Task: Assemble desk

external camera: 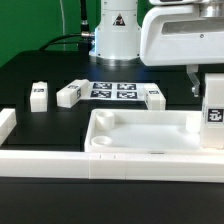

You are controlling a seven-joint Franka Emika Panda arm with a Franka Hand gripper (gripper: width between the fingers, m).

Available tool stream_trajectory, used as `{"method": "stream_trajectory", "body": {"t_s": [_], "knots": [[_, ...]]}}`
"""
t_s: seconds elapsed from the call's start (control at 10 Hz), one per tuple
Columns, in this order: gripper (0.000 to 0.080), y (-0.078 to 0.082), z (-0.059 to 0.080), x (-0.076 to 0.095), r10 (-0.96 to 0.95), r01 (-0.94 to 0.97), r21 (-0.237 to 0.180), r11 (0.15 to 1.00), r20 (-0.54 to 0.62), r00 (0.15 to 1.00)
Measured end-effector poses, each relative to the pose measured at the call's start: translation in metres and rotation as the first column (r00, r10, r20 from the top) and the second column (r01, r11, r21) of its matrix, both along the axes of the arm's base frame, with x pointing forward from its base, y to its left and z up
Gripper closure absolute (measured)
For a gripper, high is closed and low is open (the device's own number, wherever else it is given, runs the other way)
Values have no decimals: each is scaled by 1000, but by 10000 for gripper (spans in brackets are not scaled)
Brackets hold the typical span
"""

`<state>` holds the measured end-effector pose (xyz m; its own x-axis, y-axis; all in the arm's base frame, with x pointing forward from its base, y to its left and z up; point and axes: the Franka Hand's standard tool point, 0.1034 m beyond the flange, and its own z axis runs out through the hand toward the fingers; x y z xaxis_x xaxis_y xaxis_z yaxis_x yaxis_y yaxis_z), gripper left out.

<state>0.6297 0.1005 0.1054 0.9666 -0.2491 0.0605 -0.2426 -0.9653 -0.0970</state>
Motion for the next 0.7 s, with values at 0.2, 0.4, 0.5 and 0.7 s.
{"method": "stream_trajectory", "body": {"t_s": [0.2,0.4,0.5,0.7], "knots": [[509,-1,0,0,-131,131,11,991,-11,991],[509,-1,0,0,-248,248,19,969,-22,969],[509,-1,0,-1,-342,343,29,939,-36,939],[509,-1,-1,-1,-491,493,45,869,-62,869]]}}
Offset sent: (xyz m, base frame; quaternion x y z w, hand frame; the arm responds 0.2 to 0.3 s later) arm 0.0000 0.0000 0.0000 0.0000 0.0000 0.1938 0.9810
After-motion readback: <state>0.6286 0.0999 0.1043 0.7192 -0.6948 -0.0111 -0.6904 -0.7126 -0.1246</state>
